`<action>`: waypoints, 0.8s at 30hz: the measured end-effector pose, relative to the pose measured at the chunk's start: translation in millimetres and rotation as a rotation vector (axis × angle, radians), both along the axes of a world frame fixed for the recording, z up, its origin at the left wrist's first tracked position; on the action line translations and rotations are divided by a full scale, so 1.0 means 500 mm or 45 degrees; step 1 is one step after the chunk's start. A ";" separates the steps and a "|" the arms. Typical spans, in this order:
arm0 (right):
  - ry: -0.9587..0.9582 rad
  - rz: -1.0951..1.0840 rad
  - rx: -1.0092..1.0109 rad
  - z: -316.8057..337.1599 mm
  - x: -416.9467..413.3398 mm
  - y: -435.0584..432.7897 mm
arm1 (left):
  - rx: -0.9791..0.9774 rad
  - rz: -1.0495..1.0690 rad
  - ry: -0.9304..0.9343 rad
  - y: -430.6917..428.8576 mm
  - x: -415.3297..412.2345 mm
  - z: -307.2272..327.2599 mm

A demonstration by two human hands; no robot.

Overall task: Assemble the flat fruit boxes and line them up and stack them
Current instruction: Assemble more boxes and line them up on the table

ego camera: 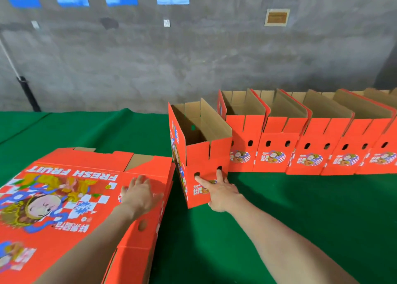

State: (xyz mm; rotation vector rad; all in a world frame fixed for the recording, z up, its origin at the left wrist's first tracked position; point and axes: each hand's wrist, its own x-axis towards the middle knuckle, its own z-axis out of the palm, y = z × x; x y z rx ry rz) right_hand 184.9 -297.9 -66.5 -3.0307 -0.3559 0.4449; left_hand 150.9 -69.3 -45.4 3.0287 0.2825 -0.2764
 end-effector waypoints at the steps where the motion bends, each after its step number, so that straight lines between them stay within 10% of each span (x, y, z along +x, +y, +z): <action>1: -0.005 -0.023 -0.018 0.001 0.023 0.016 | 0.061 -0.005 0.004 0.004 0.012 -0.002; 24: -0.190 -0.126 -0.347 0.019 0.297 0.058 | 0.292 0.028 0.096 -0.052 0.063 0.005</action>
